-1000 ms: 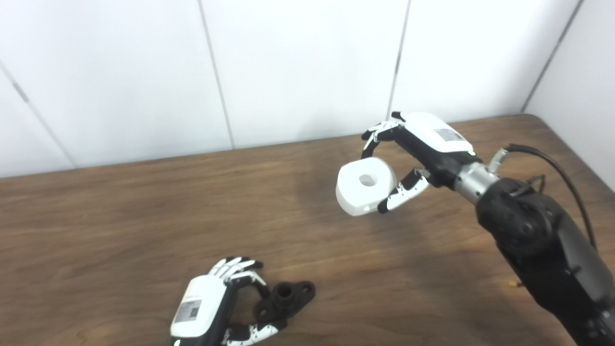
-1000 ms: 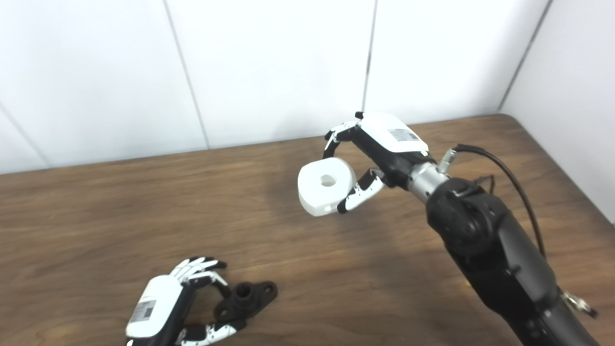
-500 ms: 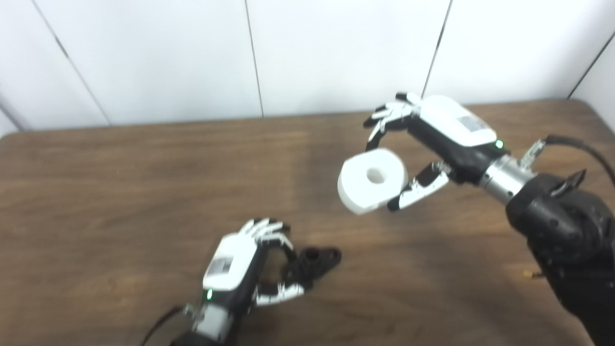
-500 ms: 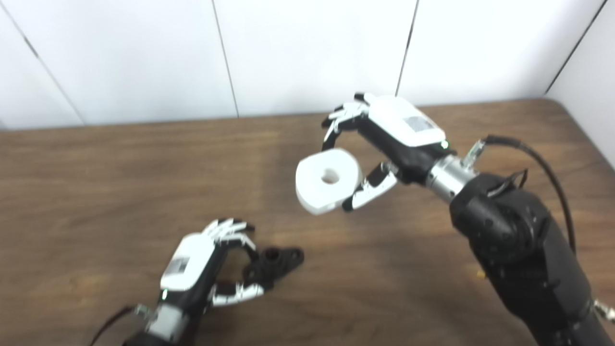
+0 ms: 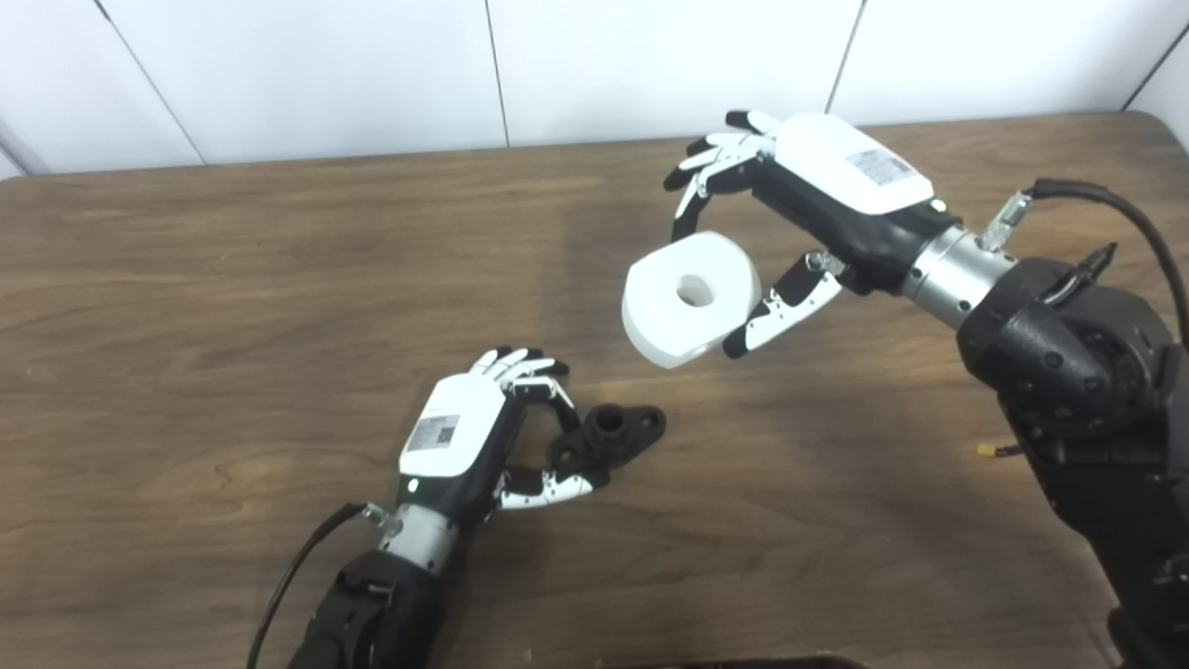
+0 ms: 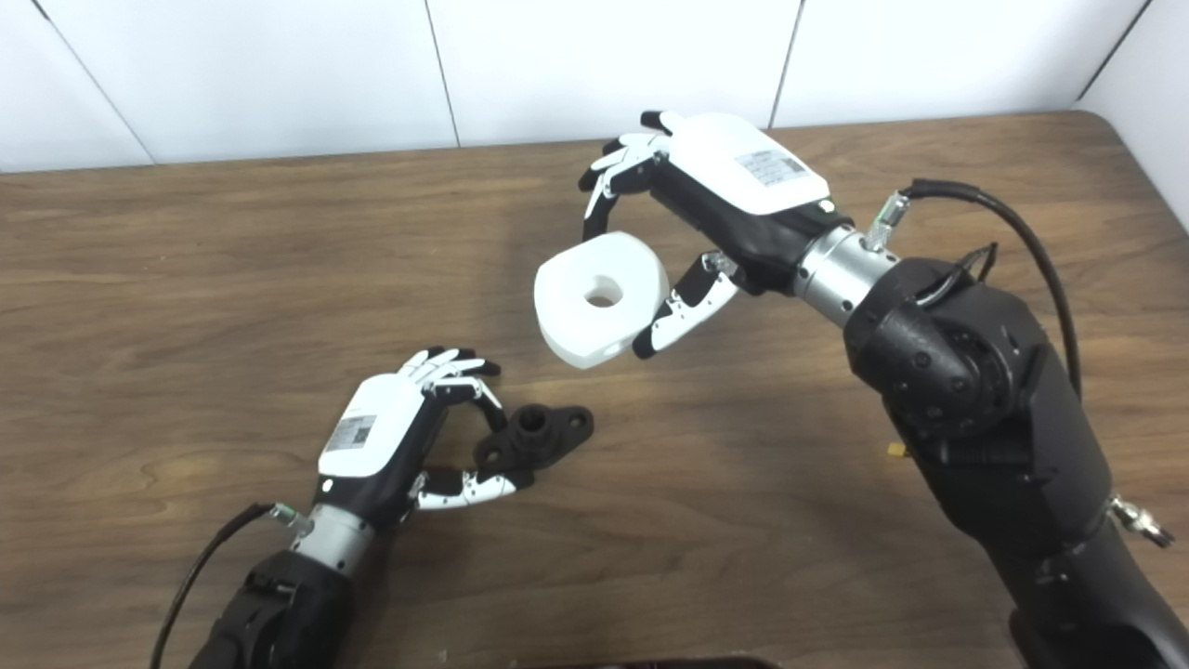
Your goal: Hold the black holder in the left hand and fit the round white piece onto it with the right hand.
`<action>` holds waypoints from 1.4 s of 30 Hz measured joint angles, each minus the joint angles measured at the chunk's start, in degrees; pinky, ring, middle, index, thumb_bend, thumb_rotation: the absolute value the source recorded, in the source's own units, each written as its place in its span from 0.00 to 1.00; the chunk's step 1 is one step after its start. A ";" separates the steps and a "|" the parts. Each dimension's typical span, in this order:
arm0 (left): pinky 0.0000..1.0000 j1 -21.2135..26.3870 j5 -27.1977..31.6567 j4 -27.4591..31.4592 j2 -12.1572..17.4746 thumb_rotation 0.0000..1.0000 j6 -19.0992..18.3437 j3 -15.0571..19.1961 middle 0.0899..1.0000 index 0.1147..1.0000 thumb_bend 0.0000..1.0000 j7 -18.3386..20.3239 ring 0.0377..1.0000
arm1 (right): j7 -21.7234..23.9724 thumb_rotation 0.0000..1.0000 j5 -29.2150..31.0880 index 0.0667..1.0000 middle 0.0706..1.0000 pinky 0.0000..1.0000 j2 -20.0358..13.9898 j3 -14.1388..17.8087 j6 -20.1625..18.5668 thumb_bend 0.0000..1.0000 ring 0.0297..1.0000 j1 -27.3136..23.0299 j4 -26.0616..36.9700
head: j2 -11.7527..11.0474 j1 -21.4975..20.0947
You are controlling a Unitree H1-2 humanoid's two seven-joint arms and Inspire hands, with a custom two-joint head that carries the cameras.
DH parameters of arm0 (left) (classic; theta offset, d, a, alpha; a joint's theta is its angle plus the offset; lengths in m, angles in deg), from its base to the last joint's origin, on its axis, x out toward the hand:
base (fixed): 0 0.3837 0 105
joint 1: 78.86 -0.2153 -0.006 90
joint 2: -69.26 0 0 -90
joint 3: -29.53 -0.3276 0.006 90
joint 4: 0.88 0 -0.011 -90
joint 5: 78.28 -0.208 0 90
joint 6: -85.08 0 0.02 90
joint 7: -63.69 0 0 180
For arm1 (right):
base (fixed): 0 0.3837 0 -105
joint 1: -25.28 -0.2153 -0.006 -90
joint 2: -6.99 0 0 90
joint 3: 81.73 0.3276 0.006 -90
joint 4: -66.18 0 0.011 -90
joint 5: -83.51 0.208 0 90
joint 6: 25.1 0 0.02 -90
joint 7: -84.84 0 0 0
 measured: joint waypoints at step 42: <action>0.95 0.33 -0.90 0.24 -0.86 0.05 -1.23 -0.62 0.79 0.42 0.52 0.35 0.88 | 6.38 0.14 -1.32 0.45 0.79 1.00 5.57 -5.46 -1.96 0.52 0.90 0.21 -0.67 | 0.09 2.20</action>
